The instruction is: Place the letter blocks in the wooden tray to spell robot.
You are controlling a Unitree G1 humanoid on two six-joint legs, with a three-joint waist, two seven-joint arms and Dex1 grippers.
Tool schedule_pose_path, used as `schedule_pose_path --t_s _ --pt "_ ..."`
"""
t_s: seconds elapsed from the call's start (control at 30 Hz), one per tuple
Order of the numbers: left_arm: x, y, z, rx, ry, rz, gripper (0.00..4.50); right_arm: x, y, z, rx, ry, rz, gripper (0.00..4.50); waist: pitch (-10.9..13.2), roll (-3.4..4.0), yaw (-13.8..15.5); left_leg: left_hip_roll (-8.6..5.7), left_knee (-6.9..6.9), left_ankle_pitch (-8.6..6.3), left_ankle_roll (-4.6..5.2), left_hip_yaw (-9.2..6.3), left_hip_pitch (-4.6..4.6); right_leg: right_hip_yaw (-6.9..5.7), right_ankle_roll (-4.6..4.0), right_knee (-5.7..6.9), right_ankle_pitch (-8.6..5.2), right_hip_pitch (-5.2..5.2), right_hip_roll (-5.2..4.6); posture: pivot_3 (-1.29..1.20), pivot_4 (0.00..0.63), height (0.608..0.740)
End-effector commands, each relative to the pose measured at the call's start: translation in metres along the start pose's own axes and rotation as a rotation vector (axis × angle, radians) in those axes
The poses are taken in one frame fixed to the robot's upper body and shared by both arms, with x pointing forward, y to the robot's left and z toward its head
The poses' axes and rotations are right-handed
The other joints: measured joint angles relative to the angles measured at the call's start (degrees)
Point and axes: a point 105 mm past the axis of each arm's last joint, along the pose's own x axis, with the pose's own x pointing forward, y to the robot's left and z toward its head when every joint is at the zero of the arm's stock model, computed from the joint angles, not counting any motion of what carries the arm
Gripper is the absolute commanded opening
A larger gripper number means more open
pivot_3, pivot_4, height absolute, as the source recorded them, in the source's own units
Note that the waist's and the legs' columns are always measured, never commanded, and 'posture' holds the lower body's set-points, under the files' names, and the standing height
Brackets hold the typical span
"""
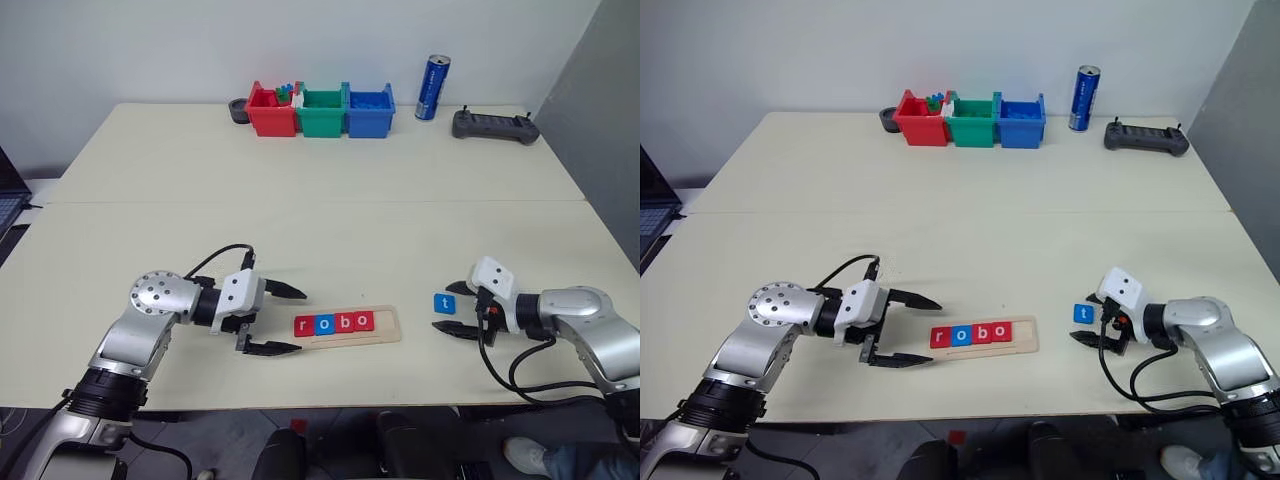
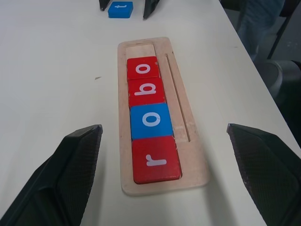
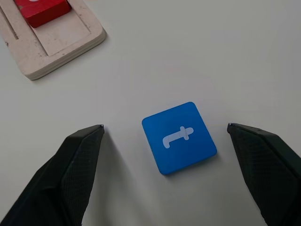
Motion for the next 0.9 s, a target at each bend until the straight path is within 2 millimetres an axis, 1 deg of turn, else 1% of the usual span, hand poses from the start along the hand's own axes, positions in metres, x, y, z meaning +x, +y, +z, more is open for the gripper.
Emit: schedule_pose_path --t_s 0.03,0.13,0.2,0.23,0.33,0.4,0.47,0.53,0.57,0.7,0.9 --pt "-0.004 0.005 0.013 0.044 -0.006 0.016 4.50 0.000 0.002 0.002 -0.033 0.003 0.028 3.54 0.00 0.00 0.03 0.00 0.00 0.00 0.00 -0.01 0.00 -0.01 0.00 0.00 0.00 0.00 0.00 0.00 0.150 0.740" --pt "-0.005 0.005 0.014 0.041 -0.003 0.019 4.50 0.000 0.004 0.008 -0.044 -0.024 0.036 2.47 0.00 0.00 0.05 0.00 0.00 0.00 0.00 -0.02 0.00 -0.01 0.00 0.00 0.00 0.00 0.00 0.00 0.150 0.740" --pt "-0.005 0.005 0.014 0.040 0.000 0.021 4.50 -0.001 0.006 0.015 -0.066 -0.047 0.045 1.73 0.00 0.00 0.05 0.00 0.00 0.00 0.00 -0.02 -0.01 -0.01 0.00 0.00 0.00 0.00 0.00 0.00 0.150 0.740" --pt "-0.005 0.005 0.014 0.039 0.002 0.023 4.50 0.000 0.008 0.022 -0.079 -0.069 0.051 1.43 0.00 0.00 0.05 0.00 0.00 0.00 0.00 -0.02 0.00 -0.01 -0.01 0.01 0.00 0.00 0.00 0.00 0.150 0.740" --pt "-0.006 0.005 0.015 0.038 0.005 0.026 4.50 0.000 0.020 0.042 -0.138 -0.113 0.089 1.45 0.00 0.01 0.04 0.00 0.00 0.00 0.00 -0.02 0.00 -0.01 0.00 0.02 0.00 0.00 0.00 0.00 0.150 0.740" --pt "-0.007 0.005 0.016 0.038 0.008 0.026 4.50 0.001 0.038 0.061 -0.188 -0.140 0.153 1.45 0.01 0.01 0.00 0.00 0.00 0.00 0.00 -0.03 -0.01 -0.01 0.00 0.02 0.00 0.00 0.00 0.00 0.150 0.740" --pt "-0.007 0.004 0.016 0.039 0.010 0.024 4.50 0.005 0.054 0.071 -0.222 -0.133 0.216 1.45 0.01 0.02 -0.03 0.01 0.00 0.00 -0.01 -0.03 0.00 -0.02 0.00 0.02 0.00 0.00 0.01 0.00 0.150 0.740" --pt "-0.007 0.005 0.017 0.041 0.011 0.023 4.50 0.011 0.063 0.070 -0.248 -0.085 0.250 1.45 0.01 0.02 0.15 0.01 0.00 0.00 -0.01 -0.07 0.00 -0.05 0.00 0.02 0.00 0.00 0.01 0.00 0.150 0.740" --pt "-0.006 0.005 0.017 0.042 0.011 0.022 4.50 0.014 0.064 0.069 -0.259 -0.068 0.251 1.45 0.01 0.01 0.23 0.01 0.00 0.00 -0.01 -0.07 -0.02 -0.06 0.01 0.00 0.00 0.00 0.01 0.00 0.150 0.740" --pt "-0.006 0.006 0.018 0.045 0.012 0.022 4.50 0.024 0.065 0.066 -0.279 -0.021 0.265 1.45 0.01 0.01 0.38 -0.01 0.02 0.00 -0.01 -0.05 -0.03 -0.05 0.01 -0.02 0.00 0.00 -0.01 0.00 0.150 0.740" --pt "-0.005 0.006 0.019 0.048 0.011 0.023 4.50 0.037 0.061 0.066 -0.296 0.003 0.258 1.45 0.01 0.01 0.34 0.00 0.01 0.00 -0.01 -0.06 -0.02 -0.06 0.00 -0.01 0.00 0.00 -0.01 0.00 0.150 0.740"
